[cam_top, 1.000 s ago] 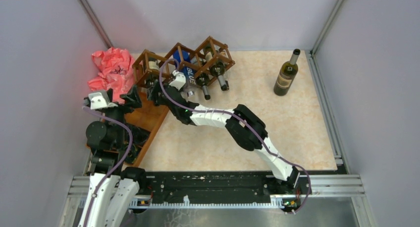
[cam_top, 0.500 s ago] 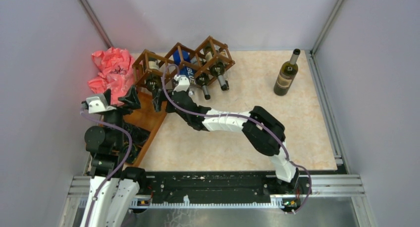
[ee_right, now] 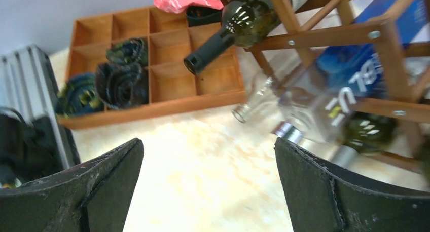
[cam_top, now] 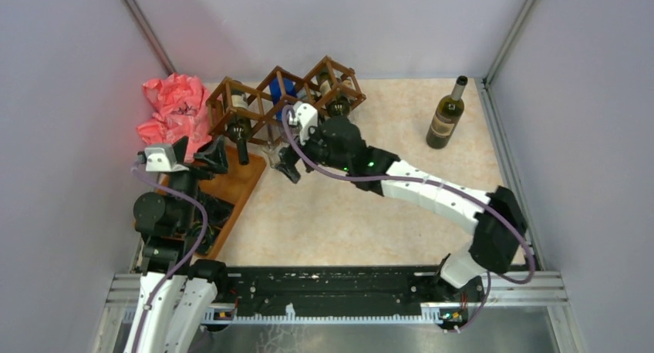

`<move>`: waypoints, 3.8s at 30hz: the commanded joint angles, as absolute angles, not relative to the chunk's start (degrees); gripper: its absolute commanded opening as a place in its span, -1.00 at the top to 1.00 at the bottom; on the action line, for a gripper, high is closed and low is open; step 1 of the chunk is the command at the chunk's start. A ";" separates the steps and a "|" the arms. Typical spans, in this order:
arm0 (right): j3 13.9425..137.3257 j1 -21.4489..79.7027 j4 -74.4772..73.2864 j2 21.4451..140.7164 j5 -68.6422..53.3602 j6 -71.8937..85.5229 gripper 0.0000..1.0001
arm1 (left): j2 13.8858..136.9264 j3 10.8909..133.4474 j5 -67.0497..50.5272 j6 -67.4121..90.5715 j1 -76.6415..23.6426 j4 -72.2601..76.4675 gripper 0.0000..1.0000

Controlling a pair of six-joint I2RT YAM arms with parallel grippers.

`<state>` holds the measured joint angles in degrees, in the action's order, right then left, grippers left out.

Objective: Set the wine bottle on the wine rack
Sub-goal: Place the wine bottle in the wine rack, then move the wine bottle to the center of the board.

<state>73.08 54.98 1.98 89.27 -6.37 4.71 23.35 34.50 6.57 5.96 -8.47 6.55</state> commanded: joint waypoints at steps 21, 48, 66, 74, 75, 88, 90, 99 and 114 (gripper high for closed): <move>60.26 30.57 -34.85 58.24 -7.48 -28.01 -0.97 | 25.49 40.26 -19.30 29.27 -8.19 -3.94 -0.97; 47.71 18.53 -10.70 69.00 -21.74 -10.80 -0.97 | 22.65 38.97 -24.79 30.47 -8.20 -8.84 -0.97; 59.26 13.54 -2.68 86.47 -38.46 -1.30 -0.85 | 20.76 36.39 -25.67 29.64 -8.18 -6.15 -0.97; 57.42 12.78 -0.46 88.47 -37.11 -0.80 -0.82 | 17.83 35.97 -23.66 29.41 -8.22 -6.55 -0.97; 57.18 12.70 -0.44 88.62 -37.74 -0.79 -0.82 | 17.64 35.88 -23.71 29.56 -8.18 -6.59 -0.97; 57.15 10.69 2.10 93.88 -45.18 5.29 -0.82 | 15.02 34.29 -21.53 29.92 -8.17 -7.02 -0.97; 57.04 10.11 2.40 94.64 -45.87 6.04 -0.82 | 14.86 34.19 -21.54 29.97 -8.17 -7.17 -0.97; 56.68 9.62 3.16 96.84 -47.54 7.03 -0.82 | 14.85 33.52 -21.45 29.89 -8.21 -7.26 -0.97; 57.17 9.58 4.23 99.63 -47.49 11.04 -0.81 | 15.26 33.61 -21.51 29.56 -8.22 -6.93 -0.97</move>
